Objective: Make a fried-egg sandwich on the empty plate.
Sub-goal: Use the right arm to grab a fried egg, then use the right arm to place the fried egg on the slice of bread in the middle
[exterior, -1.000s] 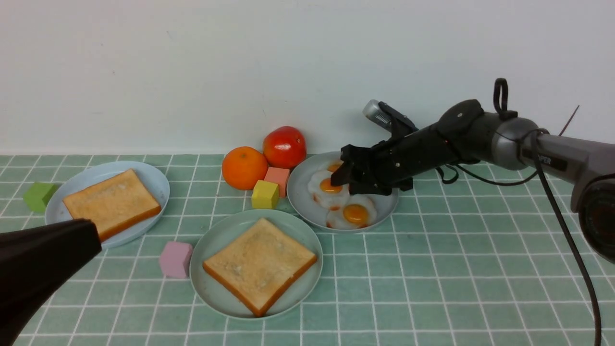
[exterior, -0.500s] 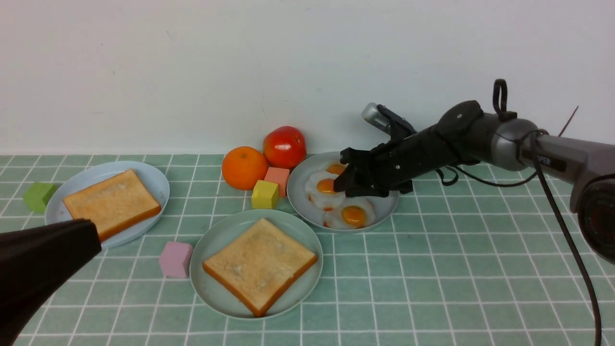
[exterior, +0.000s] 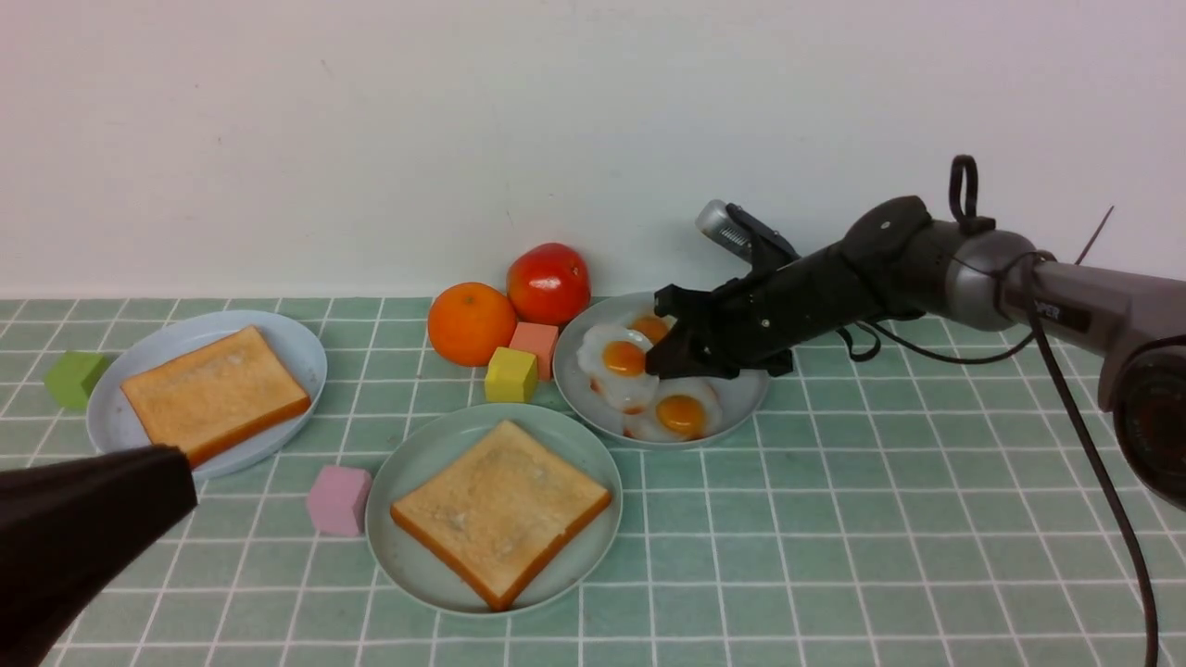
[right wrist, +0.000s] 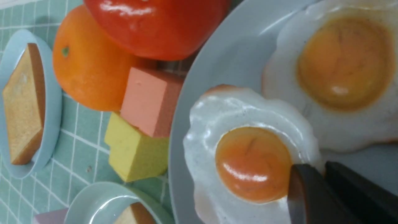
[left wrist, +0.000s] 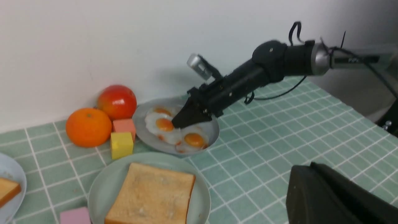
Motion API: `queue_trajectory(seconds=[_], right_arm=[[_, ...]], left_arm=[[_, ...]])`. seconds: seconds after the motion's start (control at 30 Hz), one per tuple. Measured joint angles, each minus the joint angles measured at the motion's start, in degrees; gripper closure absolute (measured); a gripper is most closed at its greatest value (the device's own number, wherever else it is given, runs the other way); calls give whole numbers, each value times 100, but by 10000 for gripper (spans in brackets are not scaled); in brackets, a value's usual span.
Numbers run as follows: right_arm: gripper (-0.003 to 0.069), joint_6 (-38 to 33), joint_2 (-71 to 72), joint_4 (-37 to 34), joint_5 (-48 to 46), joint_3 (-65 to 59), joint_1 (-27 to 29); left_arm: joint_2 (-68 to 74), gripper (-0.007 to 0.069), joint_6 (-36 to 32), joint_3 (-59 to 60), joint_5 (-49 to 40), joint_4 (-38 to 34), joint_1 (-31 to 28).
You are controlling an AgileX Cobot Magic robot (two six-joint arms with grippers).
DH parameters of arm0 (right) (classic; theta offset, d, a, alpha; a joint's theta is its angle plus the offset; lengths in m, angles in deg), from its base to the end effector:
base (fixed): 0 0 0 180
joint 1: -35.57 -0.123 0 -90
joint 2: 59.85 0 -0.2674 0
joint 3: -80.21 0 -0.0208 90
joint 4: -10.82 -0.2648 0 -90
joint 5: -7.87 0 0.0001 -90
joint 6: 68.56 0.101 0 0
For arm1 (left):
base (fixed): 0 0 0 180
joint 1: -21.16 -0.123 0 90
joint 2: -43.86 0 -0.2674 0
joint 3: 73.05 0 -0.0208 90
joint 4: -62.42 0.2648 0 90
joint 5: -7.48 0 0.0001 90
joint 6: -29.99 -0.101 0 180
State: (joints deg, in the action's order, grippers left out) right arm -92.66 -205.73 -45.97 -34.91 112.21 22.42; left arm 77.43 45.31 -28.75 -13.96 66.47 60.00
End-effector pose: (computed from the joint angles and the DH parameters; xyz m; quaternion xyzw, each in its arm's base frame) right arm 0.4976 0.1753 0.1204 -0.0131 0.9047 0.3682 0.2140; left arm 0.1039 -0.0803 0.3305 0.1716 0.7423 -0.2668 0.5902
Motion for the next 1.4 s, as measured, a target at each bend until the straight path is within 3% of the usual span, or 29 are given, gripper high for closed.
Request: queue_trajectory(seconds=[0.23, 0.43, 0.67, 0.9, 1.4], right_arm=[[603, -123, 651, 166, -220, 0, 93], [603, -117, 1004, 650, -1033, 0, 231], [603, 79, 1261, 1012, -1997, 0, -373], [603, 582, 1170, 1575, -1635, 0, -1344], [579, 1205, 487, 1673, -1237, 0, -1459]], left_arm=[[0, 618, 0, 0, -270, 249, 0], [0, 617, 2, 0, -447, 501, 0], [0, 617, 2, 0, -566, 939, 0], [0, 617, 247, 0, -117, 987, 0], [0, 607, 266, 0, 212, 987, 0]])
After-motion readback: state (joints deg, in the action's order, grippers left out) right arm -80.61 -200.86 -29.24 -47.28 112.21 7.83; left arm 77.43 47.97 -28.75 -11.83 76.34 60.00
